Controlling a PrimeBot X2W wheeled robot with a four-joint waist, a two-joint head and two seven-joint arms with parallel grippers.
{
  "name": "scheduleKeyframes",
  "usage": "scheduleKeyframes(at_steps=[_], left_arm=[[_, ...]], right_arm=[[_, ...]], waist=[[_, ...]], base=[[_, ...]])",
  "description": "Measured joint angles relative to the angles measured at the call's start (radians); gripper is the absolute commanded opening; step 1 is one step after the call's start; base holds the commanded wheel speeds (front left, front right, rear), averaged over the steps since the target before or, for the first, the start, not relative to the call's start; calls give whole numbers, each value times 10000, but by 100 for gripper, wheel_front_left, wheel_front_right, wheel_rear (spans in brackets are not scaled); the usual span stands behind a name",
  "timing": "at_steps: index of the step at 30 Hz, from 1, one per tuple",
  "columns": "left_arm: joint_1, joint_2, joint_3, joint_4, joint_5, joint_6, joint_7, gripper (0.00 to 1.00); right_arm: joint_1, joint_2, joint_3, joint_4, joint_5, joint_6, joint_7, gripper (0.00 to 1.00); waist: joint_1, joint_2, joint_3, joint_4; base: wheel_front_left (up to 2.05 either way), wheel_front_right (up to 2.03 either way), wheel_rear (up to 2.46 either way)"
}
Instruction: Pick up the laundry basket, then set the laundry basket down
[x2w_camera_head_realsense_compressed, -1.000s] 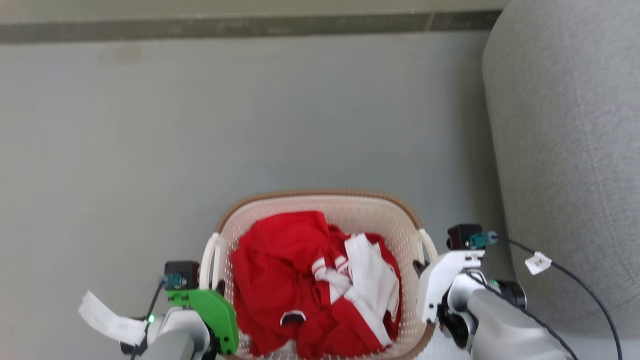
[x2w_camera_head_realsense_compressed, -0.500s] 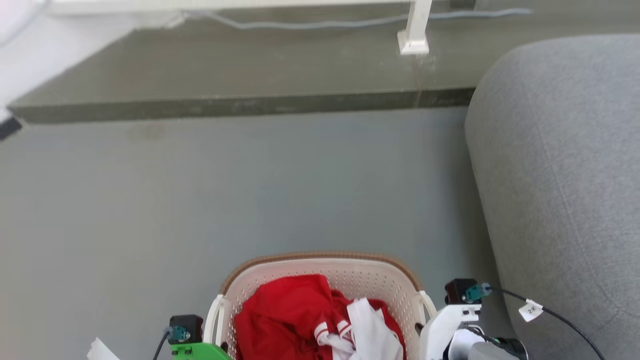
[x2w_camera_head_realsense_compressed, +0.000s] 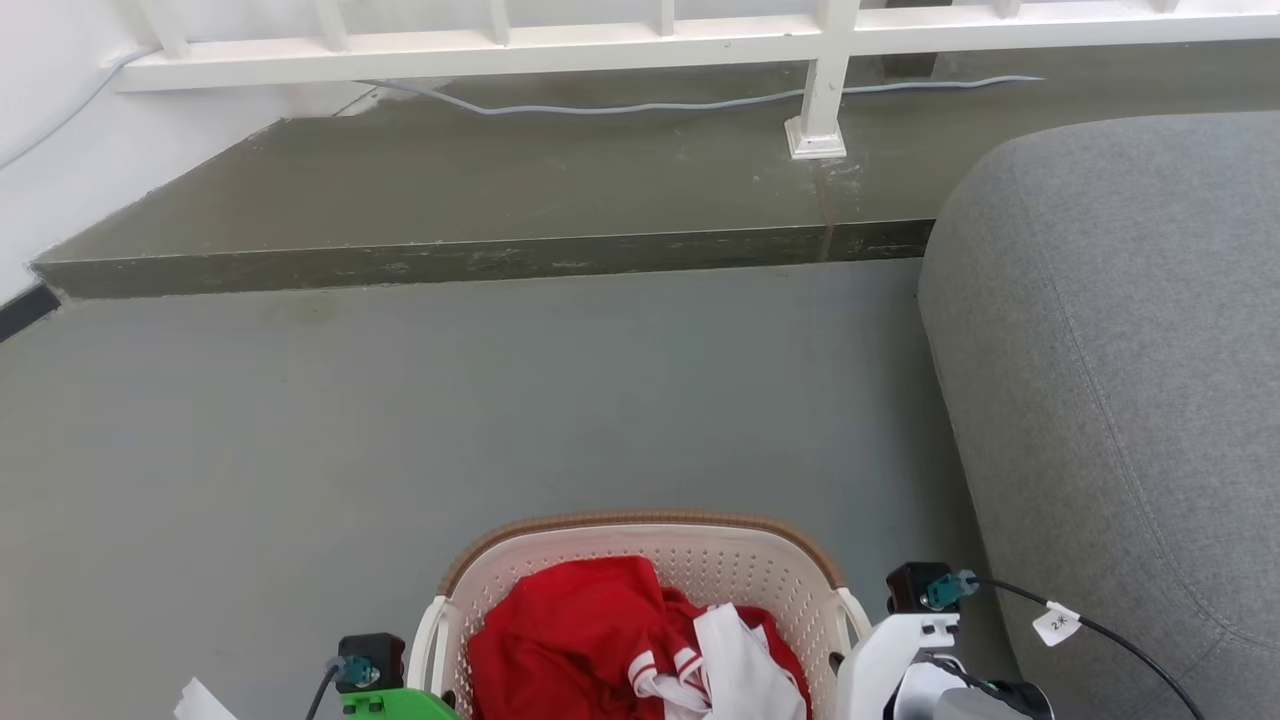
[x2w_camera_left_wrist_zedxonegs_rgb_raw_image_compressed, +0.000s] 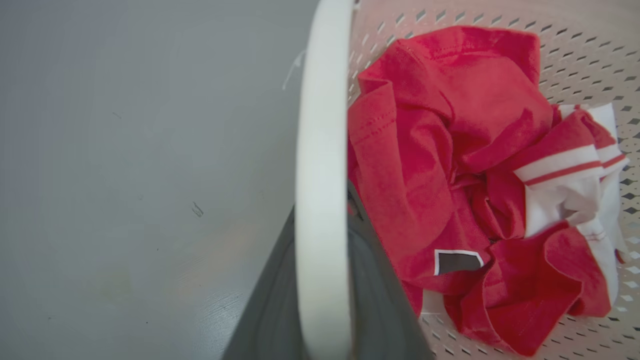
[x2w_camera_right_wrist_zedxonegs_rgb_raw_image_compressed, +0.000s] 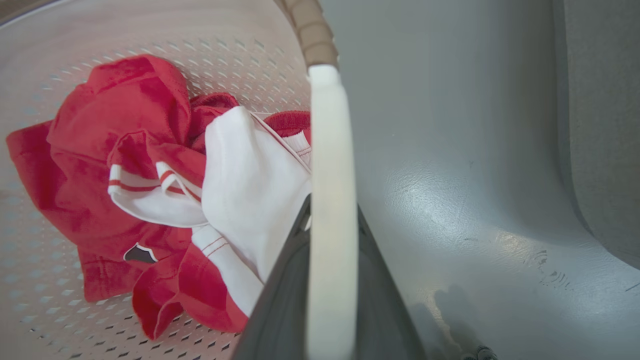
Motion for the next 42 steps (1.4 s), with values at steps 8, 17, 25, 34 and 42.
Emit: scheduleKeyframes(at_steps=[8,17,25,34,42], left_arm=[[117,15,-155,-127,-274,128,2,0],[128,35,-290,-217,-368,205,50,0],[128,42,-401,-236,-449,253,59,0],[128,46,-546,-263,-525,336,59,0],[116,58,-566,-299,-627,424,56,0]], right_arm=[[-5,-19,182,0,178,-86,0,0],[-22,-56,372,0,410,-104,0,0],[-35,-75,552,-8,598,-182,0,0],[-58,-104,700,-19,744,-267,-2,0],[-281,-123,888,-46,846,-278,-2,0]], waist=[[0,0,-17,17],[0,0,0,18],[0,0,66,18],[0,0,192,1],[0,0,451,-42]], base=[[0,0,0],[0,0,0],[0,0,0],[0,0,0],[0,0,0]])
